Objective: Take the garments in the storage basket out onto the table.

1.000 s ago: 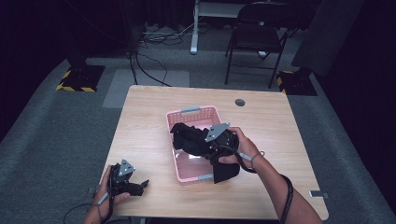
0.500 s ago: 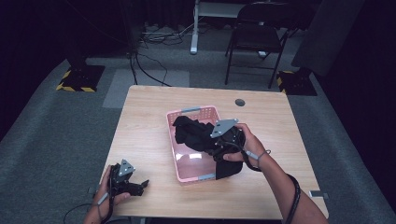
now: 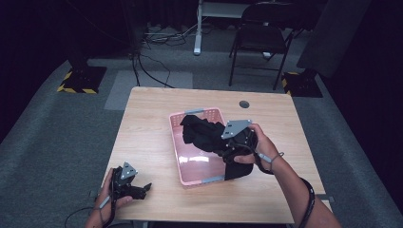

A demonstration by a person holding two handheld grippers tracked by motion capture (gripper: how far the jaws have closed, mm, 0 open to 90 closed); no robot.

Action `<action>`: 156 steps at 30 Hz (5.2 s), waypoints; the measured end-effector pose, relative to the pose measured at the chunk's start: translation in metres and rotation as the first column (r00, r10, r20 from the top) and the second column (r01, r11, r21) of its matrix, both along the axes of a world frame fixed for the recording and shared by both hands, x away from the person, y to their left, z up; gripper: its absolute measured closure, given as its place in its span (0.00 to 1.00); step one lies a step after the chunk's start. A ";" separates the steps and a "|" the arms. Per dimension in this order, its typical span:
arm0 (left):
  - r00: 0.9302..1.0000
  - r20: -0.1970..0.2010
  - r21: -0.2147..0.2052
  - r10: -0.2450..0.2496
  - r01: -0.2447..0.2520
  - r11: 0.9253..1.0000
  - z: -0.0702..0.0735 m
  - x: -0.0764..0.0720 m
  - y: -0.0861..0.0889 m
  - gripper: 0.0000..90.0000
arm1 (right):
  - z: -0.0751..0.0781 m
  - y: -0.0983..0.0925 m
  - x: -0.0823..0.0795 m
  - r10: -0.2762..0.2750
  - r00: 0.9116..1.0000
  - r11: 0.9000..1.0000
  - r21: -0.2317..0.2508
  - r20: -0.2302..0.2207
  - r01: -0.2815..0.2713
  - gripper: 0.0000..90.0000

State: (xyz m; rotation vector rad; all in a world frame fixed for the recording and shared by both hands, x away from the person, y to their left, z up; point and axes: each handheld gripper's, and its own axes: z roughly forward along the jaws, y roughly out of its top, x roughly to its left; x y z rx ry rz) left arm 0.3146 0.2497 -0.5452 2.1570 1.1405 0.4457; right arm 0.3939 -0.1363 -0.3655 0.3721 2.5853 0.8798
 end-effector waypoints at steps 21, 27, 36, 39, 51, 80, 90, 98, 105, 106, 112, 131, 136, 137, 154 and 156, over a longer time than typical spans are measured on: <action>1.000 0.002 -0.001 0.000 0.000 1.000 0.000 0.000 0.000 0.00 | 0.009 -0.027 -0.005 -0.035 0.999 0.999 -0.007 0.014 0.036 0.22; 1.000 0.002 -0.001 0.000 0.000 1.000 0.000 0.000 0.000 0.00 | 0.008 -0.039 -0.005 -0.052 0.999 0.999 -0.009 0.009 0.052 0.22; 1.000 0.001 0.000 0.000 0.000 1.000 0.000 0.000 0.000 0.00 | 0.005 -0.054 -0.005 -0.077 0.997 0.997 -0.017 0.002 0.077 0.22; 1.000 0.001 0.001 -0.001 0.001 1.000 0.000 0.000 0.000 0.00 | 0.002 -0.058 -0.005 -0.087 0.996 0.996 -0.025 0.001 0.087 0.22; 1.000 0.001 0.001 0.000 0.000 1.000 0.000 0.000 0.000 0.00 | -0.007 -0.074 -0.005 -0.107 0.994 0.994 -0.029 -0.020 0.107 0.22; 1.000 0.001 0.000 0.000 0.000 1.000 0.000 0.000 0.000 0.00 | -0.031 -0.131 -0.008 -0.211 0.975 0.977 -0.031 -0.067 0.210 0.22; 1.000 0.001 0.000 0.000 0.000 1.000 0.000 0.000 0.000 0.00 | -0.045 -0.146 -0.009 -0.243 0.965 0.970 -0.034 -0.094 0.241 0.22; 1.000 0.001 0.000 -0.001 0.001 1.000 0.000 0.000 0.000 0.00 | -0.056 -0.159 -0.010 -0.274 0.955 0.962 -0.035 -0.113 0.271 0.22; 1.000 0.001 0.000 -0.001 0.001 1.000 0.000 0.000 0.000 0.00 | -0.068 -0.169 -0.011 -0.303 0.944 0.953 -0.042 -0.131 0.300 0.22; 1.000 0.001 0.000 -0.001 0.001 1.000 0.000 0.000 0.000 0.00 | -0.070 -0.170 -0.011 -0.306 0.943 0.952 -0.042 -0.133 0.303 0.22; 1.000 0.001 0.000 -0.001 0.001 1.000 0.000 0.000 0.000 0.00 | -0.079 -0.176 -0.011 -0.326 0.934 0.945 -0.042 -0.147 0.323 0.22; 1.000 0.003 -0.001 -0.001 0.001 1.000 0.000 0.000 0.000 0.00 | -0.097 -0.185 -0.010 -0.360 0.919 0.933 -0.055 -0.163 0.355 0.21; 1.000 0.001 0.000 -0.001 0.001 1.000 0.000 0.000 0.000 0.00 | -0.104 -0.185 -0.009 -0.366 0.915 0.930 -0.057 -0.171 0.362 0.20; 1.000 0.001 0.000 -0.001 0.001 1.000 0.000 0.000 0.000 0.00 | -0.105 -0.185 -0.009 -0.367 0.914 0.930 -0.057 -0.172 0.362 0.20; 1.000 0.001 0.000 -0.001 0.001 1.000 0.000 0.000 0.000 0.00 | -0.121 -0.184 -0.012 -0.372 0.912 0.928 -0.038 -0.172 0.371 0.18; 1.000 0.001 0.000 -0.001 0.001 1.000 0.000 0.000 0.000 0.00 | -0.122 -0.184 -0.012 -0.372 0.913 0.928 -0.039 -0.170 0.371 0.18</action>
